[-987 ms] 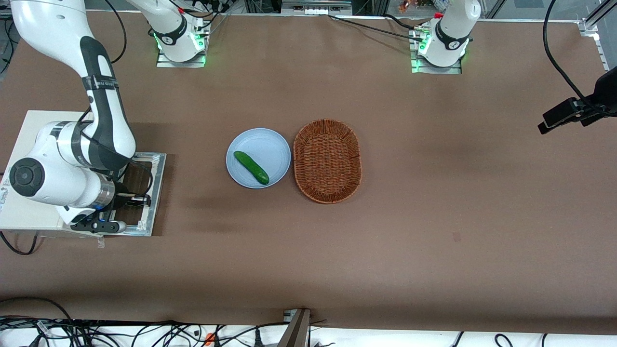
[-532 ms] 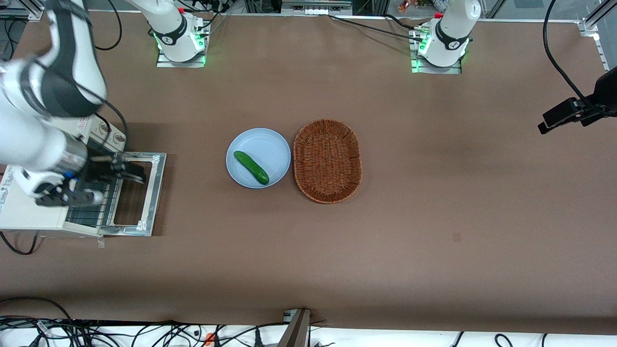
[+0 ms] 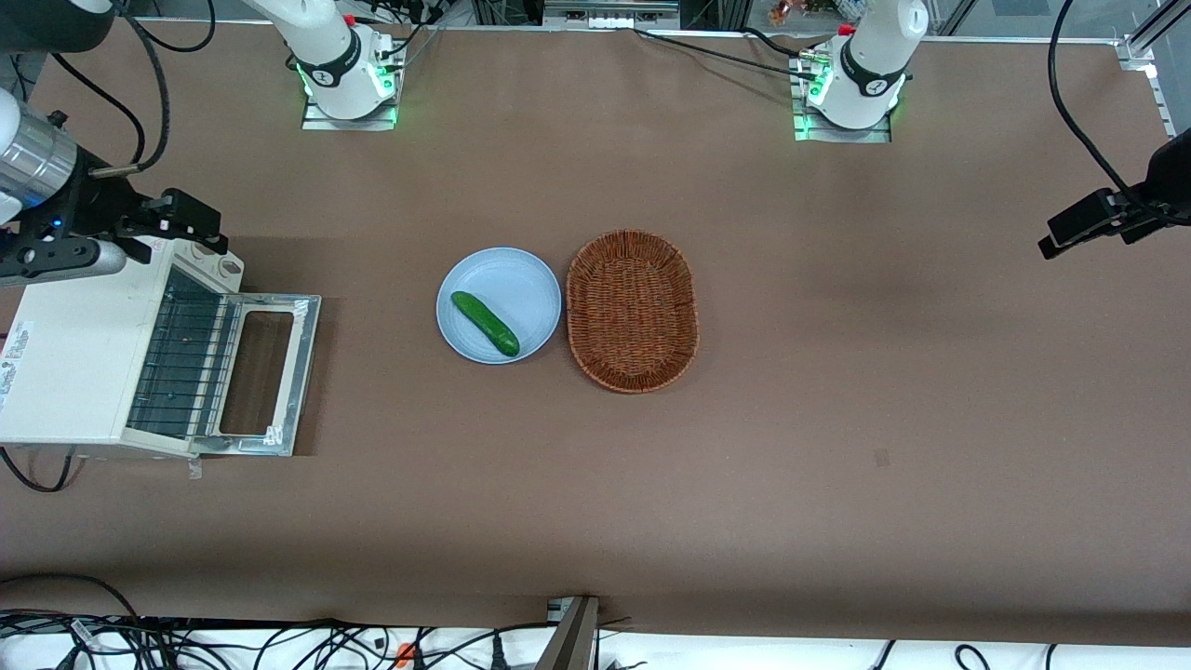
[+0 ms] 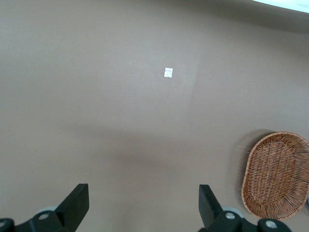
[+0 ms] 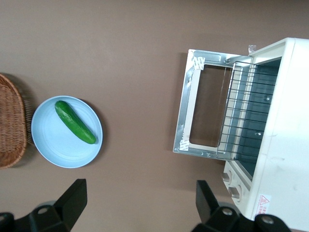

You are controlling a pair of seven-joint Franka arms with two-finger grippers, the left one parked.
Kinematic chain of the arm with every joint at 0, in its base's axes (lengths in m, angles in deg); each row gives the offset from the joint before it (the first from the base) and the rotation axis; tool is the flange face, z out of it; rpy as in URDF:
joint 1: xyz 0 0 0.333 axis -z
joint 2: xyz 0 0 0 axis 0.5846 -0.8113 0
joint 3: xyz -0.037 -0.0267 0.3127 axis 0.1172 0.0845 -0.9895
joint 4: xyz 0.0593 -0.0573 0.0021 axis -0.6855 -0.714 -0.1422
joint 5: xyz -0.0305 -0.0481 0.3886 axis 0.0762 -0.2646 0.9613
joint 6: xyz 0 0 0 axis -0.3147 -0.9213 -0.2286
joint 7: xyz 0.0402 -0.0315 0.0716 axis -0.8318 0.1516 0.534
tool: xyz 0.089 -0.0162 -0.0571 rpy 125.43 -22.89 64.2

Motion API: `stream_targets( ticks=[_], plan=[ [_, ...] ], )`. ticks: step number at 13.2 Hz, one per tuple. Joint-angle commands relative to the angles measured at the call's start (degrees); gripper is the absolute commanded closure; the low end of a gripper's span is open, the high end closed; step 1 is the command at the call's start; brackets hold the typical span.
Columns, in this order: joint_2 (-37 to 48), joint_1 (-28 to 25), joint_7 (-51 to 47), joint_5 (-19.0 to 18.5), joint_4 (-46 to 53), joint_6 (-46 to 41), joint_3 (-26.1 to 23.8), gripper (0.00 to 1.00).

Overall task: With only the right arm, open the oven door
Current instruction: 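Release the door and lift the right gripper away from the oven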

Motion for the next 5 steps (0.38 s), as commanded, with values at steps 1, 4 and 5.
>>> stream_targets(
  ticks=[1,4,5],
  plan=[
    [3.2,2.8,0.5,-2.4,-3.7,1.3,-3.9,0.0],
    [3.3,3.4,0.0,-3.5,-3.1,0.8,-4.5,0.0],
    [3.3,3.4,-0.1,-3.4,-3.1,0.7,-4.5,0.0]
  ],
)
